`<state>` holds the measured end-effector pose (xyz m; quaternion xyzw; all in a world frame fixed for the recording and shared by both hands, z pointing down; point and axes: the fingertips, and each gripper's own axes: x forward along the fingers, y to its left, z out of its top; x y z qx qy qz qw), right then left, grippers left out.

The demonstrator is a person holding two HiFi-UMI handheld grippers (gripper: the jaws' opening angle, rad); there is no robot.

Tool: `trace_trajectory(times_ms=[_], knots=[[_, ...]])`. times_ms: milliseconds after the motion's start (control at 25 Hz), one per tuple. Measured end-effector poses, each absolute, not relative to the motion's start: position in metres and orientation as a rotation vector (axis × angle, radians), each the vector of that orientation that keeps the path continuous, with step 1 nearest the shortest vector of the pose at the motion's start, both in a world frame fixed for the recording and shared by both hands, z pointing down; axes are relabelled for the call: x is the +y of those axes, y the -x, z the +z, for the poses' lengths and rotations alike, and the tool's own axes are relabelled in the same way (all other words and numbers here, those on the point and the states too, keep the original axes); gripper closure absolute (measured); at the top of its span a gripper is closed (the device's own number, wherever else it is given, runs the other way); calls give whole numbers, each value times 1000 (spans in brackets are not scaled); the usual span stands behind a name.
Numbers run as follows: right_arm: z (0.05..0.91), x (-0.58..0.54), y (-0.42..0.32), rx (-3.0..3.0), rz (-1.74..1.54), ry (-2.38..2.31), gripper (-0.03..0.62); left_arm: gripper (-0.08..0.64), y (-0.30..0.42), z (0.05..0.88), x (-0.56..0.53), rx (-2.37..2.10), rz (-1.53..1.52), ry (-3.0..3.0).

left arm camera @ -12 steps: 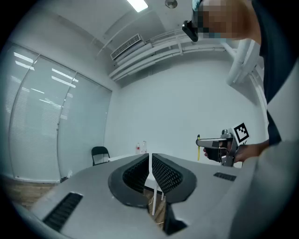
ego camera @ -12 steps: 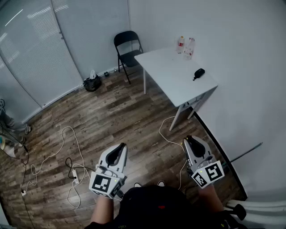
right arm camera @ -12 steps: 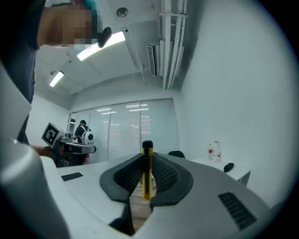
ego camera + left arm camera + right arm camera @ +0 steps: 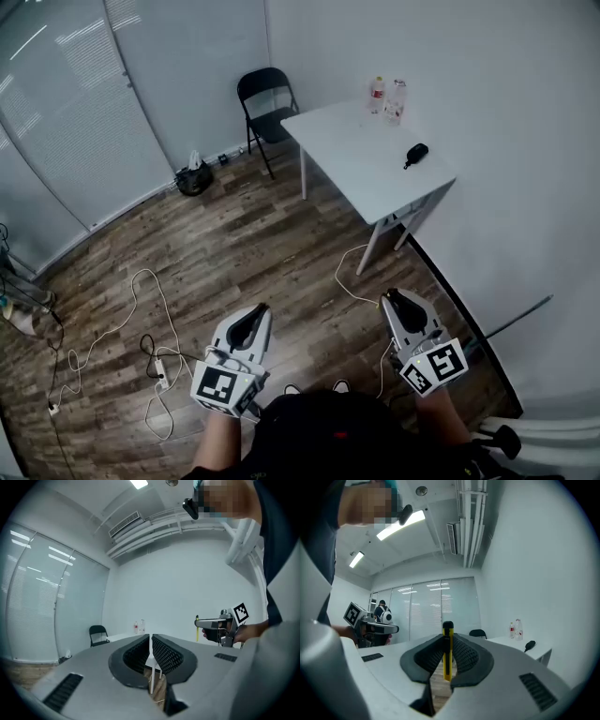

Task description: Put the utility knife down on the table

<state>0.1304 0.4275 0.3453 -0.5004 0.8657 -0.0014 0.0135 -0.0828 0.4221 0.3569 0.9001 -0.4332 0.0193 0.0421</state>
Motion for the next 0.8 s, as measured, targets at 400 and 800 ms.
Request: trace_trajectory(times_ms=[400, 800], knots=[[349, 420, -102, 2739, -17, 1470, 526, 522, 97, 366, 416, -1310, 68, -2773], [372, 407, -31, 2759, -102, 1456, 526, 522, 163, 388, 404, -1287, 65, -2713]])
